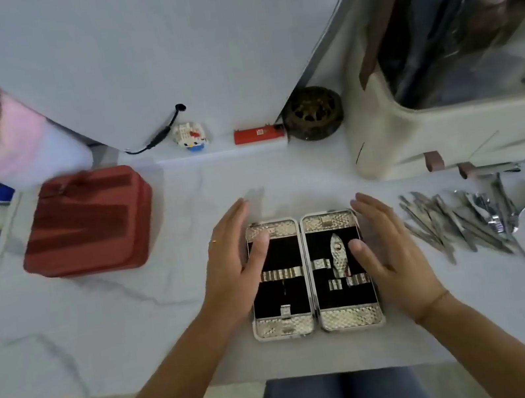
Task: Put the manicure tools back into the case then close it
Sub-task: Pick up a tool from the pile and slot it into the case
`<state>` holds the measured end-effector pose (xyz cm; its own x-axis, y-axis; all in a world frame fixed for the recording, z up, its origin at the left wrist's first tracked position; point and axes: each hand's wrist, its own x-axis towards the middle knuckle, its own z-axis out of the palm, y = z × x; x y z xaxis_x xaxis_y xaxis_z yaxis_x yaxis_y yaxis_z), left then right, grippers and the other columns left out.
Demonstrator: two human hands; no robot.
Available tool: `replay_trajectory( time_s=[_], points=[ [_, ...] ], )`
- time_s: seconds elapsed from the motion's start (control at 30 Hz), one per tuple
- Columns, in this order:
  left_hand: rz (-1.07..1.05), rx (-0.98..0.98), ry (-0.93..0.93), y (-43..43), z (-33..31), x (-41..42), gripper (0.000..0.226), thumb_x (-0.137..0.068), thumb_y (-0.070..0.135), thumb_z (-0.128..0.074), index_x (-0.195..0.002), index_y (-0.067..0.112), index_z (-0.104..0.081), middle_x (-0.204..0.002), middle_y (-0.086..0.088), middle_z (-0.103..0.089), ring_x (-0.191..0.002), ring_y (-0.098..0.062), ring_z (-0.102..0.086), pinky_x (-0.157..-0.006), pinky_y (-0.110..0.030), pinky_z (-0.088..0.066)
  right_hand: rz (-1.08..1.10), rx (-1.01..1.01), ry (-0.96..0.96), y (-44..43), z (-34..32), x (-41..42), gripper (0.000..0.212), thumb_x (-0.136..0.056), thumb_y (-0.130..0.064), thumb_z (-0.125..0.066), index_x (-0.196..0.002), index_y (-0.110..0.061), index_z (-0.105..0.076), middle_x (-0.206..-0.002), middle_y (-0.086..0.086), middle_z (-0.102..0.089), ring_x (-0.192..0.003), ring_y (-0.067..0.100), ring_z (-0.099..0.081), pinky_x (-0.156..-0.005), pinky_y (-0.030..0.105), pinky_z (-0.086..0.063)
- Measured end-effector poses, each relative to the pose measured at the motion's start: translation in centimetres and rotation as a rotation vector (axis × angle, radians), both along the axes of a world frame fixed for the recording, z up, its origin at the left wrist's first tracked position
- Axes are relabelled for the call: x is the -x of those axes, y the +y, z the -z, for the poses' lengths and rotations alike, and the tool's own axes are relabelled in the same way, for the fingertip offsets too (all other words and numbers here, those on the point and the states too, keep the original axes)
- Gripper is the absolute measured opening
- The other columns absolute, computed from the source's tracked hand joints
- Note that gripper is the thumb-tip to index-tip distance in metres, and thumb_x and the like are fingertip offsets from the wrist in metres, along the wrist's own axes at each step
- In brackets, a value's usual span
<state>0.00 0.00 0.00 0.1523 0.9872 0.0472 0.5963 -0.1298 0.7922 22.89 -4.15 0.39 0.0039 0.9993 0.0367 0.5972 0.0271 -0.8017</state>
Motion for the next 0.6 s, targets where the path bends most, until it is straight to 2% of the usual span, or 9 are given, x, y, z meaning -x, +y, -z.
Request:
replay_trajectory(
  time_s=[0.07, 0.1, 0.17, 0.3, 0.37, 0.43, 0.47, 0.53, 0.6],
  points=[
    [0.011, -0.041, -0.005, -0.3, 0.4, -0.3, 0.058, -0.091, 0.053, -0.039, -0.142, 0.026, -0.037, -0.147, 0.013, -0.039, -0.137, 0.0, -0.031, -0.115, -0.029, -0.027, -0.017, -0.066, -0.012, -0.2, 0.5, -0.2, 0.062, -0.087, -0.056, -0.039, -0.14, -0.025, -0.033, -0.149, -0.004, -0.03, -0.136, 0.001, -0.027, -0.105, 0.006, -0.022],
    [0.04, -0.084, 0.004, -0.3, 0.7, -0.3, 0.055, -0.092, 0.054, -0.038, -0.141, 0.03, -0.036, -0.144, 0.02, -0.039, -0.135, 0.005, -0.031, -0.113, -0.022, -0.026, -0.027, -0.09, -0.019, -0.2, 0.8, -0.3, 0.061, -0.087, -0.057, -0.04, -0.14, -0.027, -0.031, -0.149, -0.006, -0.029, -0.137, -0.001, -0.026, -0.104, 0.004, -0.021],
    [0.096, -0.132, 0.026, -0.5, 0.9, -0.4, 0.05, -0.092, 0.056, -0.037, -0.139, 0.037, -0.032, -0.137, 0.034, -0.034, -0.129, 0.015, -0.03, -0.106, -0.006, -0.021, -0.056, -0.119, -0.014, -0.4, 1.4, -0.2, 0.063, -0.087, -0.057, -0.042, -0.141, -0.028, -0.029, -0.15, -0.007, -0.026, -0.138, -0.002, -0.023, -0.104, 0.003, -0.019],
    [0.126, -0.154, 0.066, -0.5, 1.1, -0.3, 0.044, -0.09, 0.056, -0.036, -0.132, 0.051, -0.028, -0.126, 0.044, -0.031, -0.12, 0.026, -0.027, -0.097, 0.004, -0.016, -0.046, -0.161, -0.068, -0.6, 2.1, -0.3, 0.069, -0.081, -0.061, -0.043, -0.141, -0.033, -0.022, -0.151, -0.01, -0.021, -0.137, -0.009, -0.016, -0.104, 0.0, -0.014],
    [0.126, -0.139, 0.049, -0.6, 1.3, -0.3, 0.05, -0.087, 0.061, -0.036, -0.135, 0.048, -0.032, -0.125, 0.042, -0.033, -0.119, 0.024, -0.029, -0.099, 0.001, -0.018, -0.058, -0.163, -0.098, -1.0, 2.2, -0.1, 0.071, -0.08, -0.064, -0.042, -0.141, -0.038, -0.019, -0.151, -0.016, -0.016, -0.132, -0.016, -0.016, -0.102, 0.0, -0.015],
    [0.12, -0.122, 0.028, -0.8, 1.5, -0.3, 0.055, -0.088, 0.061, -0.038, -0.138, 0.038, -0.038, -0.125, 0.033, -0.039, -0.12, 0.014, -0.035, -0.1, -0.008, -0.022, -0.071, -0.15, -0.13, -1.5, 2.1, 0.0, 0.073, -0.08, -0.064, -0.043, -0.143, -0.036, -0.019, -0.15, -0.019, -0.013, -0.127, -0.015, -0.018, -0.101, 0.008, -0.02],
    [0.124, -0.121, 0.026, -0.8, 1.4, -0.4, 0.055, -0.089, 0.06, -0.038, -0.138, 0.034, -0.041, -0.127, 0.027, -0.041, -0.121, 0.009, -0.036, -0.1, -0.012, -0.023, -0.068, -0.146, -0.138, -1.7, 1.9, 0.1, 0.074, -0.079, -0.064, -0.044, -0.143, -0.034, -0.02, -0.15, -0.019, -0.014, -0.125, -0.015, -0.018, -0.101, 0.011, -0.022],
    [0.132, -0.131, 0.032, -1.0, 1.1, -0.6, 0.058, -0.088, 0.057, -0.037, -0.138, 0.028, -0.043, -0.132, 0.017, -0.045, -0.123, 0.004, -0.035, -0.102, -0.016, -0.023, -0.044, -0.155, -0.121, -2.1, 1.5, 0.3, 0.074, -0.078, -0.059, -0.046, -0.143, -0.03, -0.024, -0.149, -0.017, -0.019, -0.122, -0.016, -0.02, -0.099, 0.008, -0.022],
    [0.129, -0.129, 0.042, -1.1, 1.0, -0.7, 0.061, -0.086, 0.055, -0.036, -0.138, 0.024, -0.044, -0.137, 0.01, -0.046, -0.126, 0.0, -0.036, -0.104, -0.019, -0.023, 0.003, -0.164, -0.1, -2.4, 1.2, 0.4, 0.064, -0.084, -0.048, -0.052, -0.141, -0.026, -0.031, -0.146, -0.014, -0.027, -0.123, -0.012, -0.025, -0.101, 0.008, -0.022]
  ],
)
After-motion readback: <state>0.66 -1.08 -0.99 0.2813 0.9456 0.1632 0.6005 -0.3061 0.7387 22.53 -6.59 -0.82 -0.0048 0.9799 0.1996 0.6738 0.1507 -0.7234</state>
